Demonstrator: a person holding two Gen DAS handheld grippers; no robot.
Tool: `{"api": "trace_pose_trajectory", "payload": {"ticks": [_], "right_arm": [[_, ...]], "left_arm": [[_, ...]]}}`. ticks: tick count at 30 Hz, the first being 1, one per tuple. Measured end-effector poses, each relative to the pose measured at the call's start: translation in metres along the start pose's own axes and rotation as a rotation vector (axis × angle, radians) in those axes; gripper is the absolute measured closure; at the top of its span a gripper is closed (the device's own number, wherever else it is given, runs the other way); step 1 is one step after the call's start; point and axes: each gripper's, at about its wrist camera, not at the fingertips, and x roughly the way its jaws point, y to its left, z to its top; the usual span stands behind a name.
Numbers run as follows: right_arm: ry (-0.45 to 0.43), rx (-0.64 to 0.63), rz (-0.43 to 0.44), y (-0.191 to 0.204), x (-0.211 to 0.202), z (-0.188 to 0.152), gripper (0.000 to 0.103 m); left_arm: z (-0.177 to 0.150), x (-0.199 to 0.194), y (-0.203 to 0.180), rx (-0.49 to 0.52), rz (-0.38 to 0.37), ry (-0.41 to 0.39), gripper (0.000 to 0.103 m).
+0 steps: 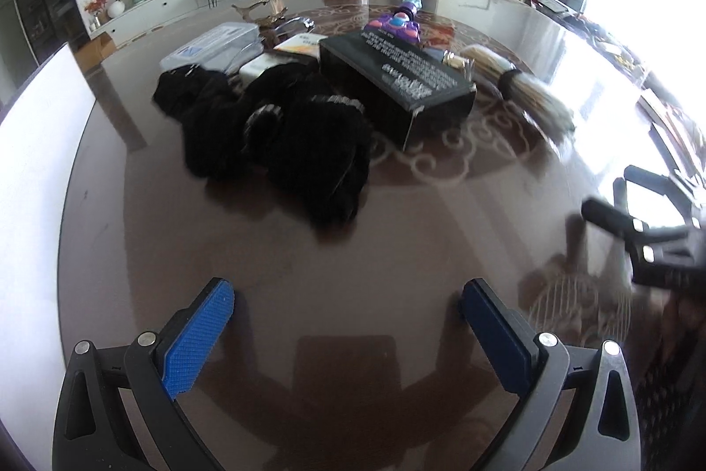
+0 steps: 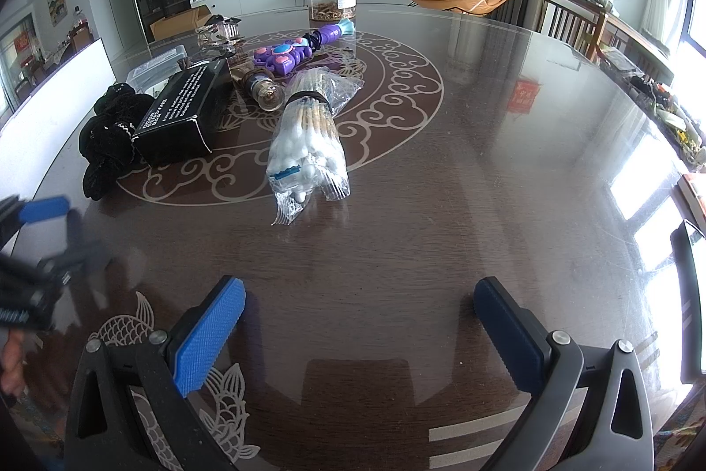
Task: Organize objects
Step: 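Move the left tool down over the black fuzzy slipper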
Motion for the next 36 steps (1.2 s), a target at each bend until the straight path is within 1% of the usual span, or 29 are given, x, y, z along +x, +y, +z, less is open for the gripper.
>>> {"api": "trace_pose_trajectory", "payload": {"ticks": [3, 5, 8, 11, 13, 15, 17, 19, 20, 23, 24, 28, 29, 30, 31, 33, 34, 35, 36], "right_arm": [[0.000, 0.000, 0.000, 0.000, 0.000, 0.001, 0.000], [0.000, 0.000, 0.000, 0.000, 0.000, 0.000, 0.000], [0.000, 0.000, 0.000, 0.000, 0.000, 0.000, 0.000], [-0.001, 0.000, 0.000, -0.001, 0.000, 0.000, 0.000], [-0.001, 0.000, 0.000, -0.001, 0.000, 0.000, 0.000], [-0.001, 0.000, 0.000, -0.001, 0.000, 0.000, 0.000], [-0.001, 0.000, 0.000, -0.001, 0.000, 0.000, 0.000], [-0.003, 0.000, 0.000, -0.001, 0.000, 0.000, 0.000], [-0.003, -0.001, 0.000, -0.001, 0.000, 0.000, 0.000], [-0.003, -0.001, 0.000, -0.002, 0.000, 0.000, 0.000], [-0.003, -0.001, 0.000, -0.002, 0.000, 0.000, 0.000], [-0.003, -0.001, 0.001, -0.002, 0.000, 0.000, 0.000], [-0.003, -0.002, 0.001, -0.002, 0.000, 0.000, 0.000], [-0.003, -0.002, 0.001, -0.002, 0.000, 0.000, 0.000], [-0.003, -0.001, 0.001, -0.002, 0.000, 0.000, 0.000], [-0.003, -0.001, 0.001, -0.002, 0.000, 0.000, 0.000], [-0.003, -0.001, 0.001, -0.002, 0.000, 0.000, 0.000], [-0.003, -0.002, 0.001, -0.002, 0.000, 0.000, 0.000], [-0.003, -0.001, 0.001, -0.003, 0.000, 0.001, 0.000]], "left_arm": [[-0.005, -0.003, 0.011, -0.032, 0.017, 0.030, 0.000], [-0.006, -0.006, 0.022, -0.080, 0.000, 0.036, 0.000], [0.005, -0.014, 0.046, -0.195, -0.062, -0.004, 0.000], [0.024, -0.018, 0.056, -0.258, -0.079, -0.030, 0.000], [0.044, -0.021, 0.059, -0.281, -0.068, -0.068, 0.000], [0.067, -0.022, 0.065, -0.314, -0.038, -0.122, 0.000], [0.082, -0.015, 0.075, -0.369, 0.004, -0.134, 0.000], [0.094, 0.004, 0.092, -0.434, 0.022, -0.108, 0.000], [0.096, 0.016, 0.099, -0.453, 0.026, -0.079, 0.000], [0.095, 0.042, 0.109, -0.446, 0.027, 0.004, 0.000], [0.093, 0.047, 0.109, -0.439, 0.022, 0.017, 0.000], [0.090, 0.045, 0.111, -0.409, 0.024, 0.001, 0.000], [0.090, 0.044, 0.110, -0.401, 0.027, -0.004, 0.005], [0.090, 0.044, 0.109, -0.393, 0.018, -0.008, 0.012], [0.089, 0.043, 0.108, -0.387, 0.008, -0.004, 0.026], [0.089, 0.040, 0.104, -0.356, 0.006, -0.011, 0.036], [0.089, 0.040, 0.103, -0.346, -0.008, -0.012, 0.047], [0.089, 0.039, 0.102, -0.338, -0.016, -0.013, 0.053], [0.088, 0.037, 0.100, -0.328, -0.012, -0.013, 0.054]]}}
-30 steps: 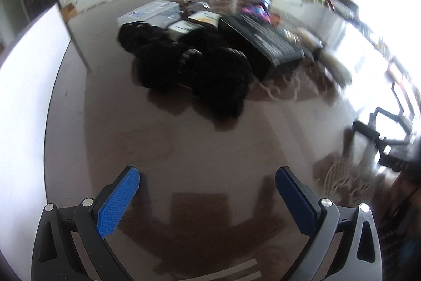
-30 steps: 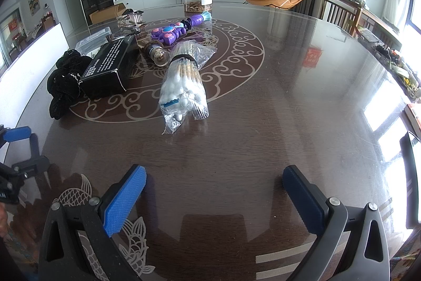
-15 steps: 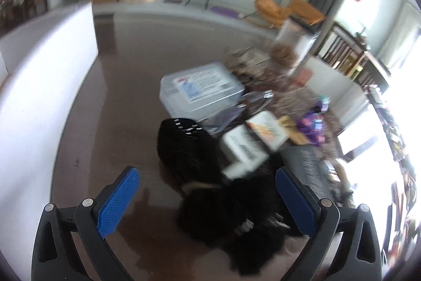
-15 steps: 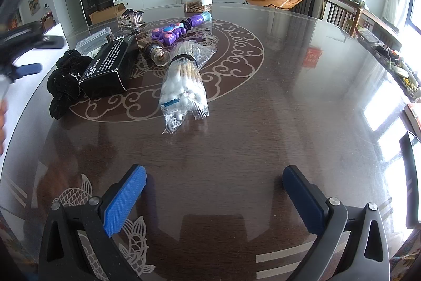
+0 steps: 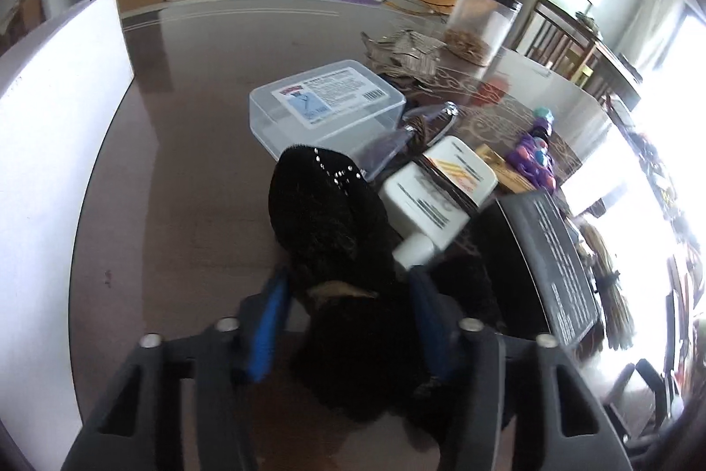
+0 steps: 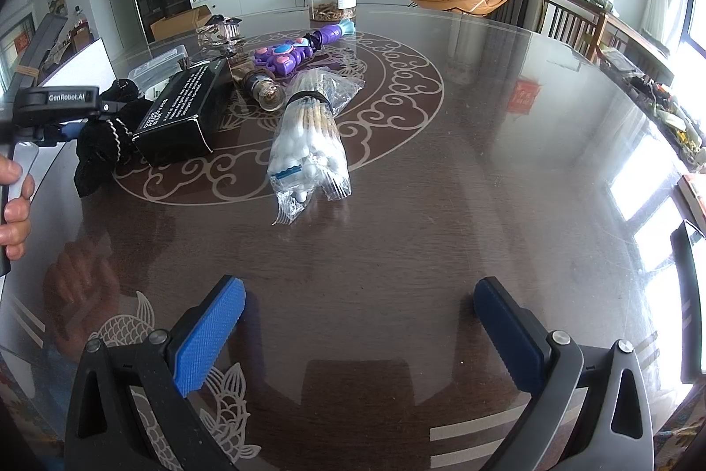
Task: Organize objects
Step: 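Move the left tool down over the black fuzzy slipper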
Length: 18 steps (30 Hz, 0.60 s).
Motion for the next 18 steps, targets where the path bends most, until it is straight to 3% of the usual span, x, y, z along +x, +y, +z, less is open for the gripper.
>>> {"api": "trace_pose_trajectory", "payload": {"ticks": [5, 13, 15, 17, 18], "right_arm": [[0.000, 0.000, 0.000, 0.000, 0.000, -0.001, 0.000], [0.000, 0.000, 0.000, 0.000, 0.000, 0.000, 0.000], [0.000, 0.000, 0.000, 0.000, 0.000, 0.000, 0.000], [0.000, 0.000, 0.000, 0.000, 0.000, -0.001, 0.000], [0.000, 0.000, 0.000, 0.000, 0.000, -0.001, 0.000]], "left_arm": [[-0.021, -0.016, 0.002, 0.014, -0.006, 0.016, 0.056], [-0.082, -0.050, 0.011, 0.022, -0.055, 0.058, 0.055], [-0.088, -0.054, 0.012, 0.036, -0.048, 0.062, 0.048], [-0.091, -0.054, 0.013, 0.053, -0.018, 0.068, 0.030], [-0.091, -0.054, 0.013, 0.059, -0.003, 0.068, 0.029]]}}
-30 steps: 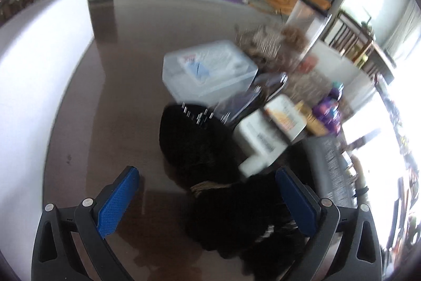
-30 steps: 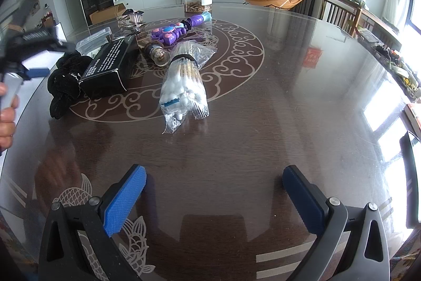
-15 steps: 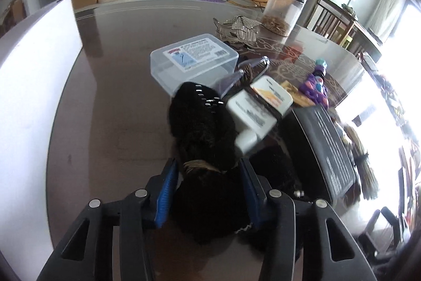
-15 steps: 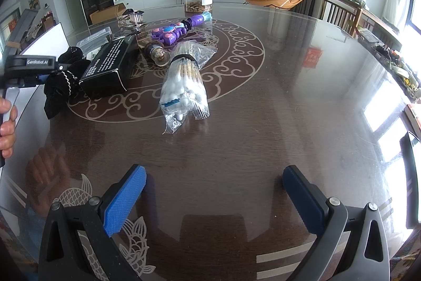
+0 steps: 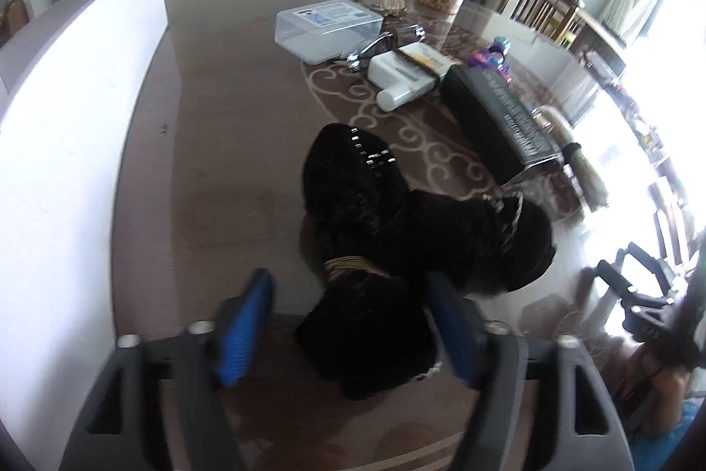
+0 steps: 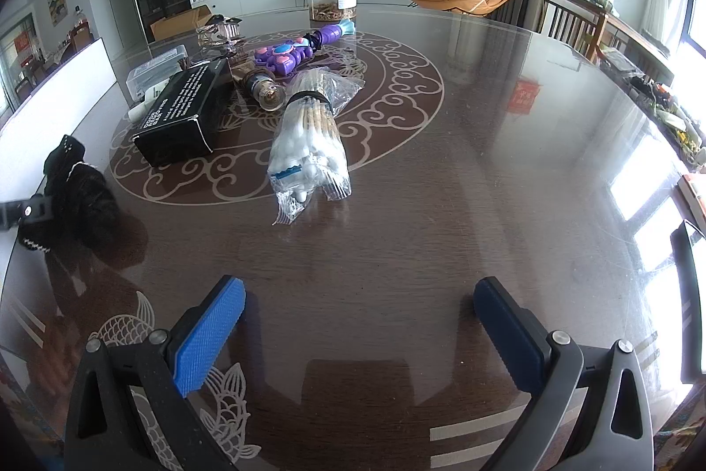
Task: Organize objects
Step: 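Move the left tool down over the black fuzzy slipper, then close the left tool on the black slipper while the right tool grasps the bagged swab bundle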
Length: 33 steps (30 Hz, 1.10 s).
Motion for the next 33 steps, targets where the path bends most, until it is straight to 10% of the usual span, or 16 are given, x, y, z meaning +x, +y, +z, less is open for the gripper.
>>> {"api": "trace_pose_trajectory", "payload": {"ticks": [27, 31, 33], "right_arm": [[-0.005, -0.006, 0.006, 0.000, -0.001, -0.002, 0.000], [-0.003, -0.008, 0.009, 0.000, -0.001, -0.003, 0.000], [0.011, -0.008, 0.009, 0.000, -0.001, -0.002, 0.000]], "left_arm": [[0.013, 0.018, -0.002, 0.075, 0.138, -0.037, 0.020], [0.006, 0.011, -0.010, 0.143, 0.110, -0.090, 0.075], [0.002, 0.010, -0.014, 0.164, 0.090, -0.084, 0.075]]}}
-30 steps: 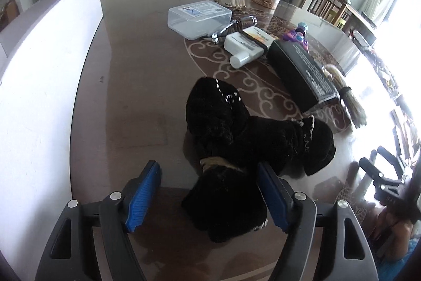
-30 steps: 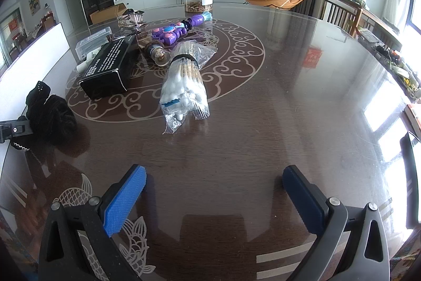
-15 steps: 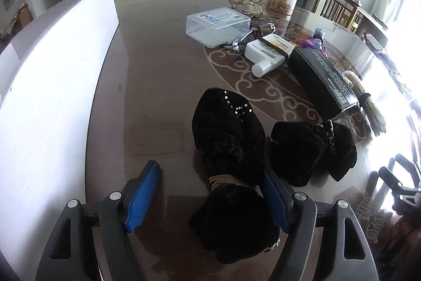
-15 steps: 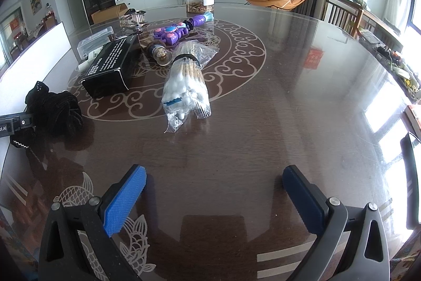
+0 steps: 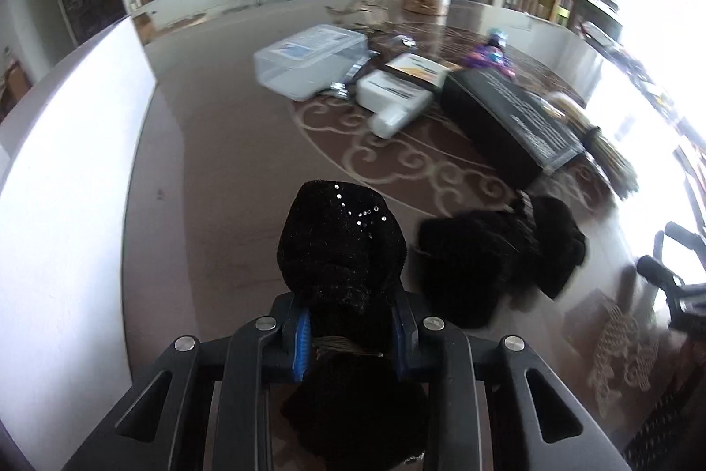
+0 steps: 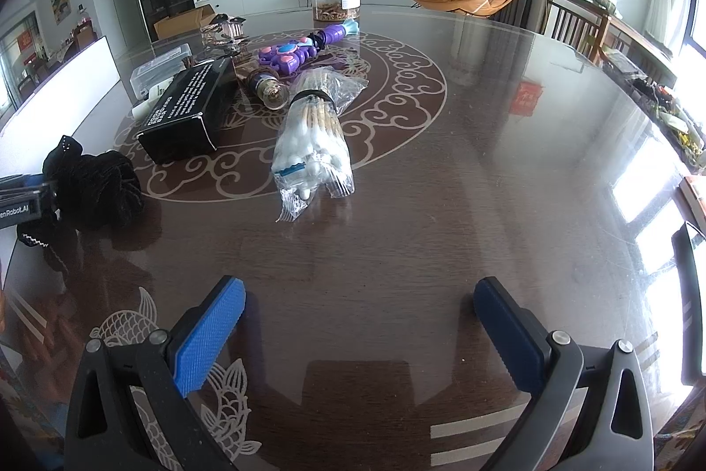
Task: Organize objects
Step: 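Close the left tool on the black slipper while the right tool grasps the bagged swab bundle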
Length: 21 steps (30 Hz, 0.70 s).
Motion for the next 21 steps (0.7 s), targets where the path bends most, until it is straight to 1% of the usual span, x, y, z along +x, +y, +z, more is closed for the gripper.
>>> {"api": "trace_pose_trajectory", "payload": {"ticks": [2, 5, 6, 7, 9, 11, 12, 13, 14, 15, 16, 18, 19, 20, 21], "right_arm": [[0.028, 0.057, 0.023, -0.003, -0.001, 0.012, 0.000], [-0.012, 0.133, 0.079, -0.006, -0.009, 0.046, 0.000], [-0.008, 0.143, 0.103, -0.006, -0.007, 0.061, 0.000], [0.015, 0.144, 0.142, -0.006, -0.001, 0.079, 0.000], [0.036, 0.159, 0.208, -0.014, 0.007, 0.106, 0.000], [0.079, 0.226, 0.265, -0.035, 0.015, 0.124, 0.000], [0.128, 0.281, 0.295, -0.048, 0.021, 0.132, 0.000], [0.180, 0.307, 0.309, -0.054, 0.027, 0.137, 0.003], [0.222, 0.297, 0.312, -0.049, 0.029, 0.140, 0.006], [0.275, 0.242, 0.295, -0.040, 0.035, 0.144, 0.012], [0.305, 0.189, 0.267, -0.031, 0.038, 0.144, 0.013], [0.363, 0.071, 0.172, -0.010, 0.049, 0.140, 0.013], [0.371, 0.016, 0.126, 0.001, 0.054, 0.136, 0.019], [0.362, -0.025, 0.108, 0.010, 0.058, 0.131, 0.027], [0.351, -0.052, 0.106, 0.016, 0.062, 0.126, 0.051]], "left_arm": [[-0.010, -0.006, -0.006, 0.020, -0.004, -0.011, 0.075], [-0.023, -0.014, -0.012, 0.023, -0.022, -0.018, 0.075], [-0.026, -0.015, -0.013, 0.019, -0.031, -0.015, 0.076], [-0.028, -0.017, -0.012, 0.013, -0.042, -0.011, 0.076], [-0.029, -0.021, -0.010, 0.002, -0.065, 0.000, 0.076], [-0.034, -0.025, -0.007, -0.009, -0.085, 0.005, 0.076], [-0.038, -0.027, -0.007, -0.009, -0.090, 0.002, 0.076], [-0.042, -0.029, -0.007, -0.007, -0.092, -0.002, 0.076], [-0.044, -0.031, -0.007, -0.004, -0.092, -0.006, 0.076], [-0.047, -0.033, -0.008, 0.000, -0.093, -0.008, 0.076], [-0.048, -0.033, -0.008, 0.001, -0.095, -0.008, 0.076], [-0.049, -0.035, -0.005, -0.009, -0.110, -0.008, 0.076], [-0.050, -0.035, -0.003, -0.017, -0.117, -0.009, 0.076], [-0.051, -0.037, -0.001, -0.029, -0.124, -0.012, 0.076], [-0.053, -0.039, 0.001, -0.036, -0.128, -0.017, 0.076]]}}
